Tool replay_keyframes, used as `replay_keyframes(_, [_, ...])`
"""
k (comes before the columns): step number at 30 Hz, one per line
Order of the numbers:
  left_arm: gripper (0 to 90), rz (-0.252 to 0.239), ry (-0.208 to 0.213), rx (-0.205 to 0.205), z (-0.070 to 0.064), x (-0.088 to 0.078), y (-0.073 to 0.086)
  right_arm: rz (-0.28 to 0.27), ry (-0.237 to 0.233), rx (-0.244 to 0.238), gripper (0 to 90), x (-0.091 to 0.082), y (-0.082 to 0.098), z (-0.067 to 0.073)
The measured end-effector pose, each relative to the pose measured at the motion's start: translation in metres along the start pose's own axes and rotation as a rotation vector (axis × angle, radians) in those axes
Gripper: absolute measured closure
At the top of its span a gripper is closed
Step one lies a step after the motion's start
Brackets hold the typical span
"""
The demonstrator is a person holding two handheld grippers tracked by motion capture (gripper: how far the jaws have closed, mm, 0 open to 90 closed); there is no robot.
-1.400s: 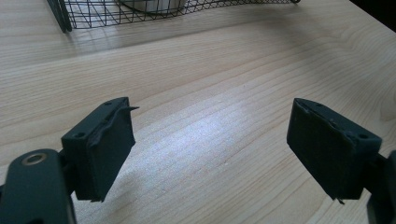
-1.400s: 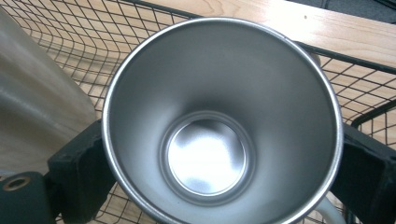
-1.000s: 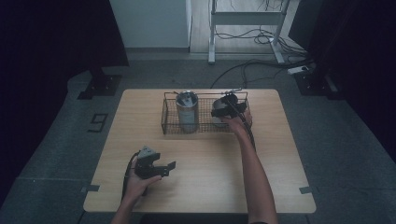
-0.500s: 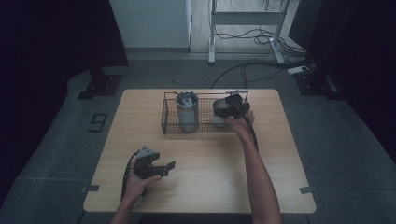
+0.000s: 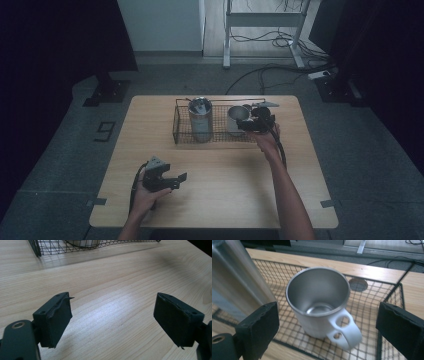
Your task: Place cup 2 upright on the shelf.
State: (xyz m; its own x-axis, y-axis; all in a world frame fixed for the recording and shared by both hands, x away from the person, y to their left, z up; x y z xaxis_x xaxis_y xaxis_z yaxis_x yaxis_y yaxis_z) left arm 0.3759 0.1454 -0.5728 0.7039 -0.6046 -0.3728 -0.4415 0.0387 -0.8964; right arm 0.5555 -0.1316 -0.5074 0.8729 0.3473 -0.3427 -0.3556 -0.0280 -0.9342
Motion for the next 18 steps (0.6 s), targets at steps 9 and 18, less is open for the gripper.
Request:
replay_keyframes(9, [14.9,0.016,-0.001,0.013,-0.002,0.000,0.004,-0.019,-0.006,0.004,5.0,-0.030,0.012,-0.004])
replay_keyframes(18, [14.8,0.022,-0.024,0.025,-0.003,-0.008,0.008,-0.066,-0.026,0.004,9.2,-0.066,0.023,-0.007])
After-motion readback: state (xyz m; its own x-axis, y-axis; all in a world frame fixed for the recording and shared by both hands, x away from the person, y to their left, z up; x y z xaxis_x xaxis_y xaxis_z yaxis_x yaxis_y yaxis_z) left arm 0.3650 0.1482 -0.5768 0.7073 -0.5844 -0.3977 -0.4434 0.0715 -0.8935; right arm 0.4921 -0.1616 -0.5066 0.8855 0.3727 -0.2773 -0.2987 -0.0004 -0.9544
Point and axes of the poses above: each handheld gripper's, and its own axes: x roughly forward along the jaws, y roughly out of its underside, z roughly to its left, the point moved 10 cm from there along x, roughly forward along the jaws, and after that the axes turned 15 degrees about -z, right-handed, at the moved point
